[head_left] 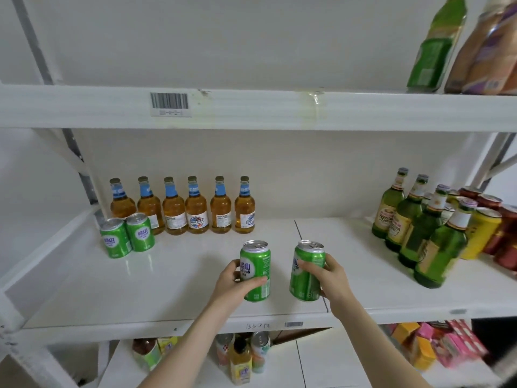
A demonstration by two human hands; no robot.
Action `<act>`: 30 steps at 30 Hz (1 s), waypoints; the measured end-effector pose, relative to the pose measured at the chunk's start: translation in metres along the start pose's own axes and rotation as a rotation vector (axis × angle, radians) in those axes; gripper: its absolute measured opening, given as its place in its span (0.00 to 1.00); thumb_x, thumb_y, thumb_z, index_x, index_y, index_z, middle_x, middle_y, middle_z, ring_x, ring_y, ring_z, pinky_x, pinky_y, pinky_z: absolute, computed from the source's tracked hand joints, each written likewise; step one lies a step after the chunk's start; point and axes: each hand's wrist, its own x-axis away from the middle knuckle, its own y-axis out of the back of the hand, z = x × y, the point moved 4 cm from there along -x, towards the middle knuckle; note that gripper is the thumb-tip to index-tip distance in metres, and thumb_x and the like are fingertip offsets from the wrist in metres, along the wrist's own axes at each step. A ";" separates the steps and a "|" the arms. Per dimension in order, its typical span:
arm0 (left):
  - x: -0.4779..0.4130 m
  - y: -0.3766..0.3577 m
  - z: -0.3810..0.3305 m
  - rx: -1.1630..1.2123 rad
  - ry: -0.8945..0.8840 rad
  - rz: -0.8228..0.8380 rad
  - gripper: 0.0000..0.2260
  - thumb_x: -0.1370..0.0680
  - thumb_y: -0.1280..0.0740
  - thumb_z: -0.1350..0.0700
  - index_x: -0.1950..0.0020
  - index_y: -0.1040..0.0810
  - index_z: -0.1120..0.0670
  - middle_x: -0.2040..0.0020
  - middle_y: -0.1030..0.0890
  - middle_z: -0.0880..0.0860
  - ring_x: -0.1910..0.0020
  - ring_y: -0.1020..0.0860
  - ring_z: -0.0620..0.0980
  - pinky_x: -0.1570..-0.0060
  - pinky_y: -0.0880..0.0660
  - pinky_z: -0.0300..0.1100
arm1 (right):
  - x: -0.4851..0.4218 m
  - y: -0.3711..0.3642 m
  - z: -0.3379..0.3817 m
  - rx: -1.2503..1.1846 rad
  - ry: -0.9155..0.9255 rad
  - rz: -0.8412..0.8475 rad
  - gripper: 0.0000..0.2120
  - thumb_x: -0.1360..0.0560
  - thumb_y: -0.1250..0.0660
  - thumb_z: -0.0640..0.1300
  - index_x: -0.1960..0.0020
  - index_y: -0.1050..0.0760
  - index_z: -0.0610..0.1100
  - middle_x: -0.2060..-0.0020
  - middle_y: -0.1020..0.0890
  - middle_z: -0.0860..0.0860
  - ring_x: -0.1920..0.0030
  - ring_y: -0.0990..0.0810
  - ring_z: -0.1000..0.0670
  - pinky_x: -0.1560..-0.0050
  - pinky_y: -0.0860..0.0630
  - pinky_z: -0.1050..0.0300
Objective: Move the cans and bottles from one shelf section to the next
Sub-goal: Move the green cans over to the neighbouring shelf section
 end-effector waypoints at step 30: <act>-0.114 -0.294 0.005 0.079 0.023 -0.126 0.23 0.36 0.18 0.58 0.44 0.22 0.50 0.51 0.14 0.48 0.50 0.16 0.48 0.53 0.22 0.43 | -0.161 0.244 0.004 0.014 -0.003 0.059 0.22 0.34 0.20 0.43 0.43 0.23 0.54 0.50 0.17 0.54 0.49 0.19 0.53 0.51 0.25 0.57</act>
